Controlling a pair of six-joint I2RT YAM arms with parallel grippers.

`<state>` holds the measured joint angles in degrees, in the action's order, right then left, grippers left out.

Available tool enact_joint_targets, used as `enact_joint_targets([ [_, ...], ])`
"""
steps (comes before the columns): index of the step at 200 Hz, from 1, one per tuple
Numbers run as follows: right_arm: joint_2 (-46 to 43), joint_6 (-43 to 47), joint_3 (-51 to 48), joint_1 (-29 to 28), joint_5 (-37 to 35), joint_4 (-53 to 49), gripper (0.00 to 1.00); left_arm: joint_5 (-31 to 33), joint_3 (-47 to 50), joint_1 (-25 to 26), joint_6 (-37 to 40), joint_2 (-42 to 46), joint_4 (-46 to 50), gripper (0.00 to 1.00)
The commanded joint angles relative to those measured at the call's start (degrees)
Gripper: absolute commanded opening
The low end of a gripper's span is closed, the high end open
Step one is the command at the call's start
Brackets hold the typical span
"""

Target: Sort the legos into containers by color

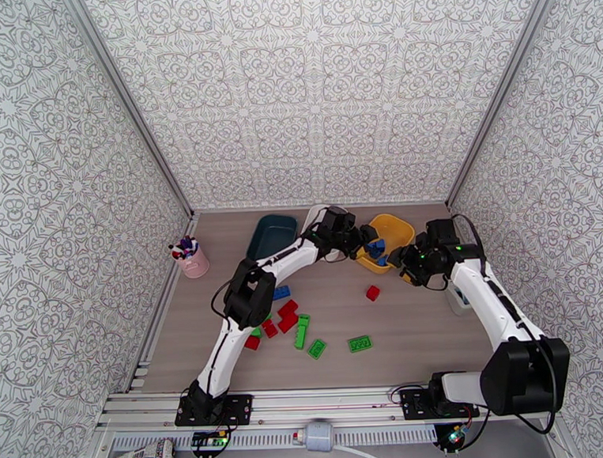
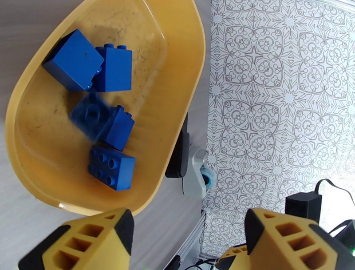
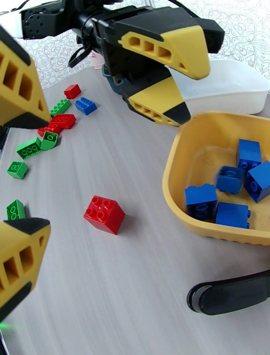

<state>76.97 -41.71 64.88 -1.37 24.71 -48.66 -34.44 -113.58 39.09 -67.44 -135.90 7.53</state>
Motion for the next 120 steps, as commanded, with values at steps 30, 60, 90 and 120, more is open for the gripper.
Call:
enact_joint_targets([
  [30,-1.47,1.71,-1.62,-0.80,0.34,-0.91,0.60,10.61,8.54,0.87,13.15,15.52,13.78,0.77],
  [60,-0.49,2.25,-0.74,-4.61,-1.61,-0.99,0.60,19.77,16.02,0.72,19.04,24.37,20.90,0.81],
  [90,2.07,2.32,1.06,-9.86,-3.72,-0.97,0.61,29.13,23.18,0.42,23.12,32.21,26.94,0.89],
  [120,5.34,2.51,3.90,-15.68,-5.84,-0.91,0.63,34.62,30.18,-0.28,24.13,38.34,30.97,0.96],
])
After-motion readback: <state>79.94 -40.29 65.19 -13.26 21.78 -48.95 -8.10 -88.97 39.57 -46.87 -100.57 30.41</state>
